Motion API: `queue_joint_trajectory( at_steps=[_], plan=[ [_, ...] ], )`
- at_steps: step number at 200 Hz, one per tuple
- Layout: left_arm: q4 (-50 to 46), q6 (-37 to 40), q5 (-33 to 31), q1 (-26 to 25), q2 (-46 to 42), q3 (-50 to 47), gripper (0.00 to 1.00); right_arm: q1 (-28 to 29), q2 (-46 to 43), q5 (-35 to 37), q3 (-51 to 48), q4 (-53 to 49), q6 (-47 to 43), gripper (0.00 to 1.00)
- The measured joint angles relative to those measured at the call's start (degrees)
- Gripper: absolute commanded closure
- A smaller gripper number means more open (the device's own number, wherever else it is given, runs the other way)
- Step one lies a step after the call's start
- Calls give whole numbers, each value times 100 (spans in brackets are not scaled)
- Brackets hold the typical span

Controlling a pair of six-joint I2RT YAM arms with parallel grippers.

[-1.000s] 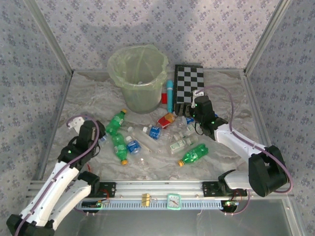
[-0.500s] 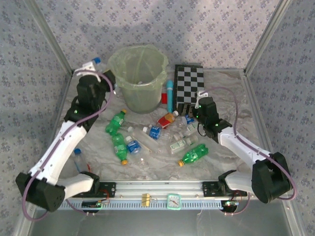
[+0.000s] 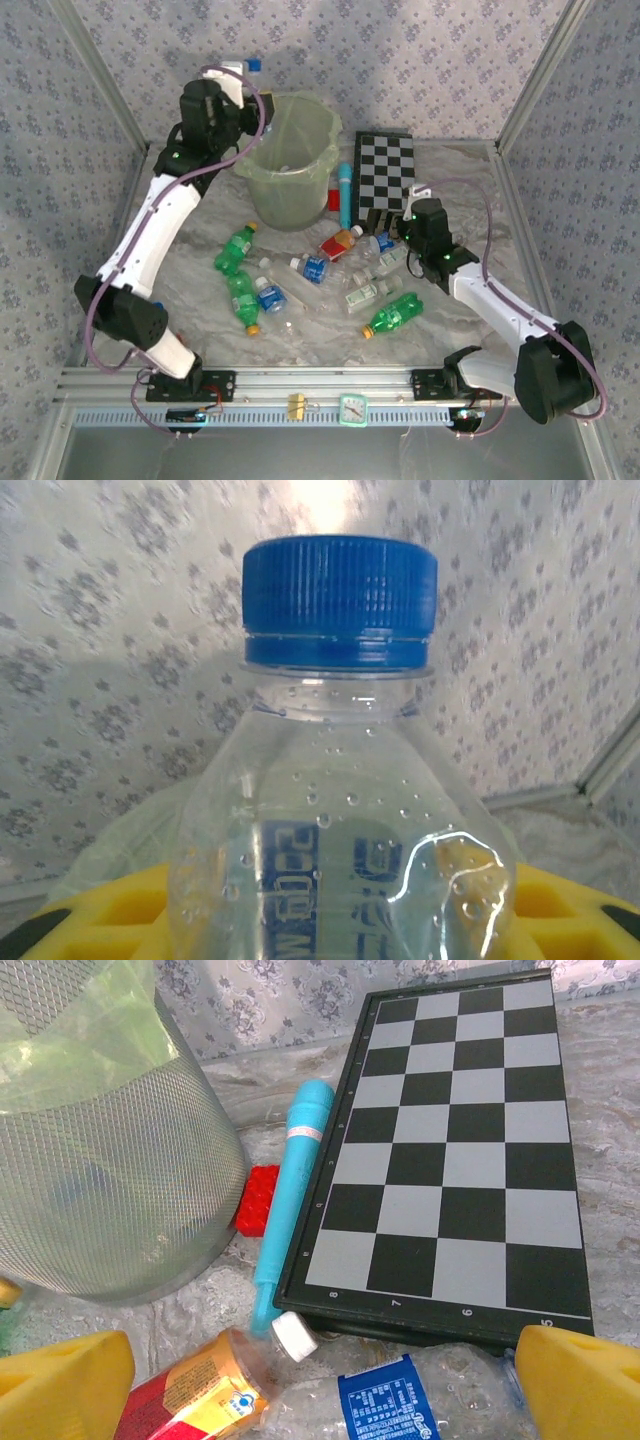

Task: Put the plastic bottles in the bin

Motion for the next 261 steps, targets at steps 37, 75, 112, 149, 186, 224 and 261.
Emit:
queue_joint_trajectory(
  at_steps=[37,75,112,149,186,224,261],
  plan=[
    [-767,166,358,-4,800,647,64,-35,-146,0,-92,-31,2,0],
    [-1561,341,404,-114,1635,1379,61,-63,-208,2,-173,-109,22,0],
    [-2061,470,350,-240,2111,1716,53,-90,-328,7,-197,-201,24,0],
    [-2317,503,306,-271,2249,1919,31,-125,-431,44,-262,-247,35,0],
    [-2341,450,214,-271,2212,2017,14,-177,-433,46,-271,-286,61,0],
    [-2087,354,83,-382,1768,1694,7,-278,-426,87,-271,-374,155,0],
    [-1152,118,37,-612,400,223,0,-501,-299,304,-203,-807,369,0]
  ],
)
